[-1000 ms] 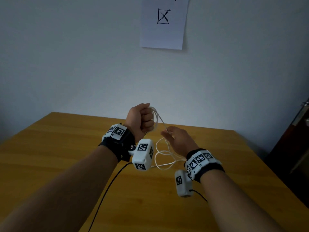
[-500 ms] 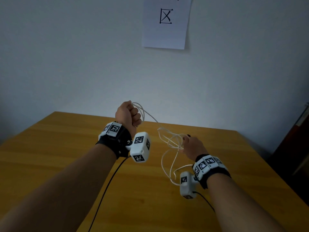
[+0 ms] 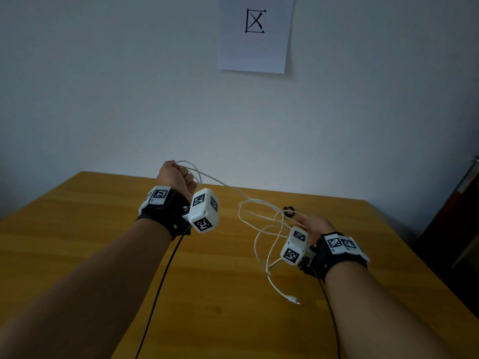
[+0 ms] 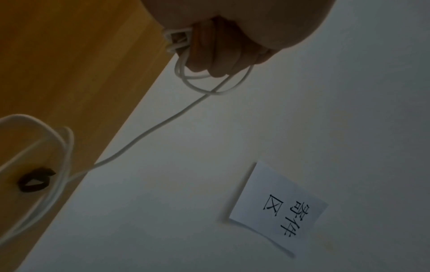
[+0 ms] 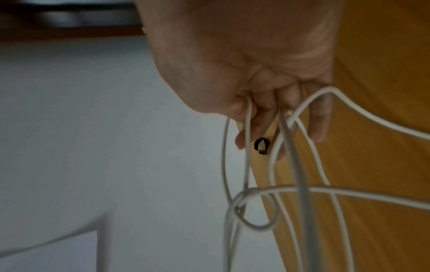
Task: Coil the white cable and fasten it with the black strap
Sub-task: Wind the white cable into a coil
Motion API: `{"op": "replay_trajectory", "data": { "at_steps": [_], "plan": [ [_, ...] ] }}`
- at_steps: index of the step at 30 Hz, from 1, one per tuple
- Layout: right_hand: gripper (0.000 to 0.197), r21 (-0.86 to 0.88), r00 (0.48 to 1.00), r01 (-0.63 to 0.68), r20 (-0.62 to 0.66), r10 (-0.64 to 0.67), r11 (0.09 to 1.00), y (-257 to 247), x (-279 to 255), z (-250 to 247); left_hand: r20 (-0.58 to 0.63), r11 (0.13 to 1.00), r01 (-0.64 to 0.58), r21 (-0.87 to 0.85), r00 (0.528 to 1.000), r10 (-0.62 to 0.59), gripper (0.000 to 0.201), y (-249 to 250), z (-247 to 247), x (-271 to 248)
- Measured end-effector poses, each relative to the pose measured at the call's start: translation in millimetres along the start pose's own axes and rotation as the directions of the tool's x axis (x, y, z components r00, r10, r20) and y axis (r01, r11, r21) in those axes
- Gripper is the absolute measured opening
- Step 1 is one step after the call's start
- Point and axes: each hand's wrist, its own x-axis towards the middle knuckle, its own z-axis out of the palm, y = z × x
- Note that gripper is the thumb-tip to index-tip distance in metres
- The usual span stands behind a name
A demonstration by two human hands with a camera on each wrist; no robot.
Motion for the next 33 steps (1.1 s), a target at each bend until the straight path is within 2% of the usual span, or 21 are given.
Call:
{"op": "replay_trajectory", "data": {
  "at_steps": [2, 4, 7, 9, 12, 13, 15, 16, 18, 20, 21, 23, 24, 26, 29, 33],
  "plan": [
    [0.016, -0.025, 1.0, 0.024, -0.002, -0.024, 0.999, -5.8, -9.0, 2.3, 0.006, 0.999, -0.035, 0.041, 0.999, 0.035, 0.04, -2.1, -1.9, 0.4],
    [0.021, -0.157, 0.996, 0.086, 0.015, -0.085, 0.984, -11.0, -18.9, 6.5, 0.06, 0.988, -0.074, 0.135, 0.996, 0.067, 0.039, -5.2, -3.1, -0.2],
    [0.02, -0.401, 0.966, 0.248, 0.165, -0.197, 0.882, -10.4, -31.7, 17.0, 0.18, 0.953, -0.121, 0.278, 0.981, 0.073, 0.041, -9.7, -2.3, -4.9],
    [0.024, -0.464, 0.942, 0.321, 0.246, -0.228, 0.825, -10.0, -39.9, 24.2, 0.242, 0.932, -0.138, 0.336, 0.969, 0.056, 0.043, -13.3, 0.6, -10.0],
    [0.03, -0.516, 0.911, 0.404, 0.303, -0.281, 0.755, -18.7, -55.8, 34.1, 0.306, 0.897, -0.156, 0.414, 0.952, 0.024, 0.043, -19.4, 5.6, -16.6],
    [0.033, -0.556, 0.899, 0.433, 0.32, -0.298, 0.71, -21.9, -60.5, 37.2, 0.325, 0.887, -0.163, 0.431, 0.945, 0.016, 0.043, -20.9, 7.2, -18.0],
    [0.039, -0.684, 0.871, 0.486, 0.328, -0.366, 0.544, -27.3, -66.8, 43.9, 0.357, 0.872, -0.178, 0.457, 0.934, 0.003, 0.043, -22.6, 10.6, -19.8],
    [0.042, -0.738, 0.84, 0.514, 0.328, -0.433, 0.438, -29.6, -68.0, 47.3, 0.371, 0.863, -0.186, 0.47, 0.929, -0.002, 0.043, -22.9, 12.5, -20.9],
    [0.039, -0.747, 0.715, 0.597, 0.33, -0.616, 0.293, -36.4, -71.1, 55.8, 0.398, 0.848, -0.198, 0.492, 0.917, -0.017, 0.044, -23.5, 16.4, -23.6],
    [0.032, -0.669, 0.581, 0.689, 0.28, -0.764, 0.279, -43.3, -74.8, 63.1, 0.426, 0.836, -0.211, 0.507, 0.904, -0.03, 0.045, -24.0, 19.6, -26.7],
    [0.031, -0.609, 0.57, 0.723, 0.259, -0.78, 0.326, -47.5, -77.8, 65.3, 0.438, 0.83, -0.22, 0.512, 0.898, -0.033, 0.045, -24.4, 20.7, -28.4],
    [0.035, -0.521, 0.645, 0.729, 0.305, -0.701, 0.444, -53.1, -81.6, 68.7, 0.456, 0.827, -0.229, 0.513, 0.889, -0.036, 0.045, -25.3, 23.0, -31.7],
    [0.037, -0.525, 0.683, 0.71, 0.353, -0.639, 0.469, -53.9, -81.1, 70.0, 0.459, 0.832, -0.229, 0.505, 0.888, -0.034, 0.045, -25.3, 23.9, -32.9],
    [0.039, -0.587, 0.723, 0.677, 0.416, -0.551, 0.444, -51.4, -77.0, 71.2, 0.461, 0.846, -0.227, 0.482, 0.887, -0.024, 0.046, -24.1, 25.9, -35.0],
    [0.032, -0.637, 0.734, 0.662, 0.446, -0.513, 0.394, -40.9, -70.0, 69.5, 0.463, 0.86, -0.226, 0.457, 0.886, -0.013, 0.045, -21.2, 27.2, -35.7],
    [0.023, -0.613, 0.711, 0.693, 0.493, -0.5, 0.38, -27.7, -69.8, 71.7, 0.478, 0.864, -0.226, 0.449, 0.878, -0.019, 0.043, -19.6, 27.3, -35.0]
  ]
}}
